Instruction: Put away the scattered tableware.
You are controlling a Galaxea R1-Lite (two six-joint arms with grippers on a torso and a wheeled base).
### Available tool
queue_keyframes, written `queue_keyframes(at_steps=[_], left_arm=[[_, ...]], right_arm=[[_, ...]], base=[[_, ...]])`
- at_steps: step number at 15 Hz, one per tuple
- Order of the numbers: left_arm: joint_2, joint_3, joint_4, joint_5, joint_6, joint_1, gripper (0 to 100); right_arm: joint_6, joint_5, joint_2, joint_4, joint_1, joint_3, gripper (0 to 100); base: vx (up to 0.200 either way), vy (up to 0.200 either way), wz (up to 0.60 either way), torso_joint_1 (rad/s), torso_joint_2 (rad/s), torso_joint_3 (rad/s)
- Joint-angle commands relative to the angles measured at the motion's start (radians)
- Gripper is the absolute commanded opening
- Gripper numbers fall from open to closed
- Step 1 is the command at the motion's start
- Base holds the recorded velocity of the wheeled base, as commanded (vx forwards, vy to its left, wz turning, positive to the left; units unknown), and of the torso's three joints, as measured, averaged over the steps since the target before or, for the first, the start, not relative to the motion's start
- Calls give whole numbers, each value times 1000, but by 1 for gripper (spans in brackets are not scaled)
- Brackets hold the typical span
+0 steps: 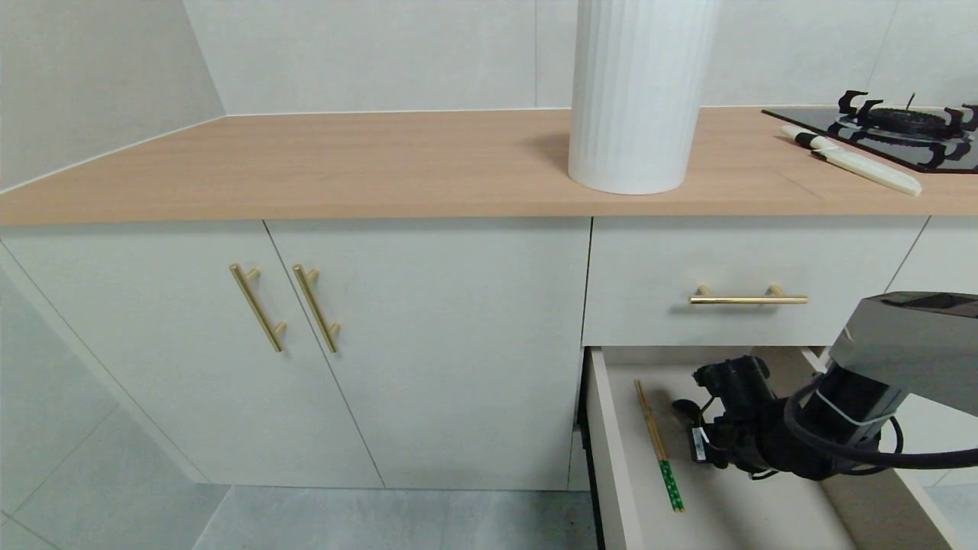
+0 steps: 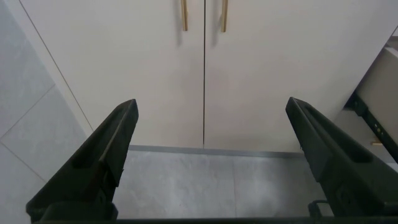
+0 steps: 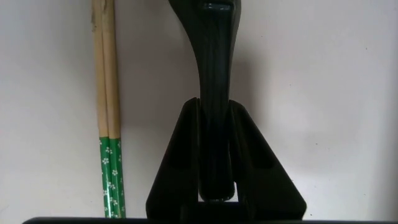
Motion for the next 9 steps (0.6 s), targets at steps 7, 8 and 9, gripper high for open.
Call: queue_keyframes(at_steps=[7,8,9], left_arm=[[0,0,0,0,0,0,100],[0,0,0,0,0,0,100],[0,0,0,0,0,0,100]], right_arm=[[-1,0,1,0,1,0,100],[-1,0,1,0,1,0,100],[-1,-2,0,0,1,0,100]], base=[[0,0,0,0,0,0],[0,0,0,0,0,0],[0,0,0,0,0,0]])
